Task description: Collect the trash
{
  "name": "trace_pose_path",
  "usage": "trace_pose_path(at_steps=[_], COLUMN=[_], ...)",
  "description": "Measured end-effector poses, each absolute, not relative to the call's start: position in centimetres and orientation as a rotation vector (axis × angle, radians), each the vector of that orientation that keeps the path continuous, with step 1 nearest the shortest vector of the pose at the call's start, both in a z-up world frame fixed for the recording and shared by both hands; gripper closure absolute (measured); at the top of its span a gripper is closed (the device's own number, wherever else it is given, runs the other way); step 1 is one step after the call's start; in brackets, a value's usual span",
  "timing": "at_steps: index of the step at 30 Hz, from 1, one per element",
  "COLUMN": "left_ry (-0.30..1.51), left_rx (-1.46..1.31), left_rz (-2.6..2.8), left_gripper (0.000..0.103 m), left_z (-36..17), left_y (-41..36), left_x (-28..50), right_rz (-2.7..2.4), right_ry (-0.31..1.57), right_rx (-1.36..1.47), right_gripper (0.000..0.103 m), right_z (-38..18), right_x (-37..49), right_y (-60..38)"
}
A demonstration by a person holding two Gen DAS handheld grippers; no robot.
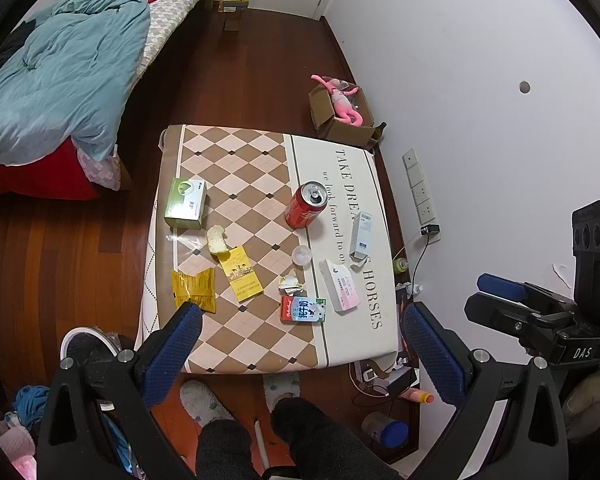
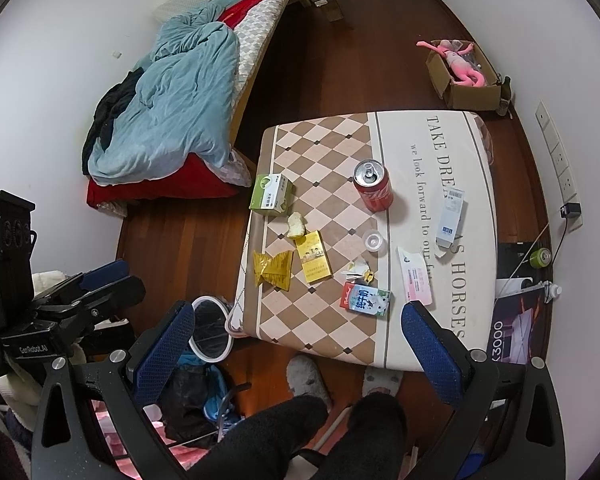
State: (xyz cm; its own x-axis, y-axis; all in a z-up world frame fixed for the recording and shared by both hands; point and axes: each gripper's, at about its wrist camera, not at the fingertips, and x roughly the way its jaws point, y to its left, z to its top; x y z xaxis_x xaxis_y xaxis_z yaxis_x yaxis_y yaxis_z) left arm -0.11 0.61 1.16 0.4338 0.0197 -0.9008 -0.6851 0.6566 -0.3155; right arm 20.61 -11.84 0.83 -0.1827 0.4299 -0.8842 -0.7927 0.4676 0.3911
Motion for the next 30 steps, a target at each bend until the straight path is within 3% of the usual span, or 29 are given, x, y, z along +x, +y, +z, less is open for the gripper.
trace_pose_path(at_steps=[30], left_ry=[1.041], left_rx=[-0.755], left_rz=[0.487], left_gripper=[0.0], left_z=[0.84], left_y=[0.9], left_x=[0.14], right_rz=[1.133], right_ry=[1.361], right_rx=[-0.358], right_gripper=[0.0], right_z=[0.76], right_x=[20.85], right_y=[-11.53])
